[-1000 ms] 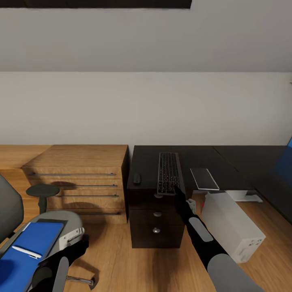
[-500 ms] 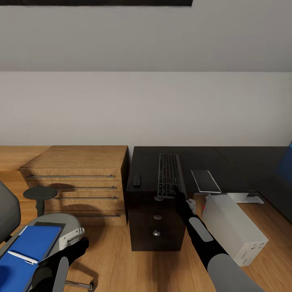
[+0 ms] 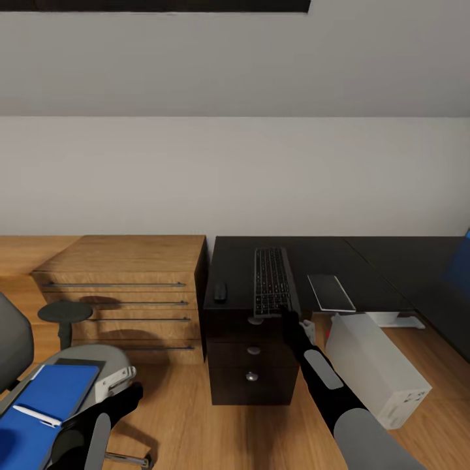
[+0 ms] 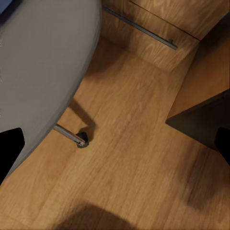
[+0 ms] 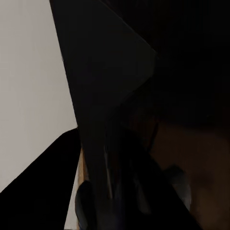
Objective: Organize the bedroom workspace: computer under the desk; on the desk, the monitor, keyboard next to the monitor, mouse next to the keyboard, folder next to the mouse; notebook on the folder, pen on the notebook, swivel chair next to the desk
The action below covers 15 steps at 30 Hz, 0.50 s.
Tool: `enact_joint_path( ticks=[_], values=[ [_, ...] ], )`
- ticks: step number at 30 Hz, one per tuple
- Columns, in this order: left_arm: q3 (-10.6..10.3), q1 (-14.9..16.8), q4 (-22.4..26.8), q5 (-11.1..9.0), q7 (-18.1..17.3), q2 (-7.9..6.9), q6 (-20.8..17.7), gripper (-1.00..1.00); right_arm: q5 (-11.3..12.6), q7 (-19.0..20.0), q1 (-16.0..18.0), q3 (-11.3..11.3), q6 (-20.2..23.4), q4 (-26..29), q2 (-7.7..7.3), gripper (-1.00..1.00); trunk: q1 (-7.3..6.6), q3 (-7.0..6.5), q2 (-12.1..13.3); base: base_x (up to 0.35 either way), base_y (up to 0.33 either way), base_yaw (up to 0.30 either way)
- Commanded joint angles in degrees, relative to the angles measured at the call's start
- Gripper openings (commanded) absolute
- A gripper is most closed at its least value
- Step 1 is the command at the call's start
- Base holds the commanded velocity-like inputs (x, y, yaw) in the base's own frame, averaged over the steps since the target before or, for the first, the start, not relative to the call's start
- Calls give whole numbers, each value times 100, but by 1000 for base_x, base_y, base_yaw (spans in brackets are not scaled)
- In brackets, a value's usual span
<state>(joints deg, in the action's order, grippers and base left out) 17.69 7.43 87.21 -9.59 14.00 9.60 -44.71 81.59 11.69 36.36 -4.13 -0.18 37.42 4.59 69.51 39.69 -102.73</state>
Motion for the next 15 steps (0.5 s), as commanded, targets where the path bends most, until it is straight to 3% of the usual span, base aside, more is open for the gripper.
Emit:
enact_joint_path(
  ticks=[1,15],
  values=[
    [5,4,6,-61,41,1,-20,100,69,19,3,-13,0,-7,-2,-100,-23,-13,39,0,0,0],
    [0,4,6,-52,49,6,-12,100,69,35,1,-17,6,155,-11,-100,-331,-264,600,0,0,0]
  ],
)
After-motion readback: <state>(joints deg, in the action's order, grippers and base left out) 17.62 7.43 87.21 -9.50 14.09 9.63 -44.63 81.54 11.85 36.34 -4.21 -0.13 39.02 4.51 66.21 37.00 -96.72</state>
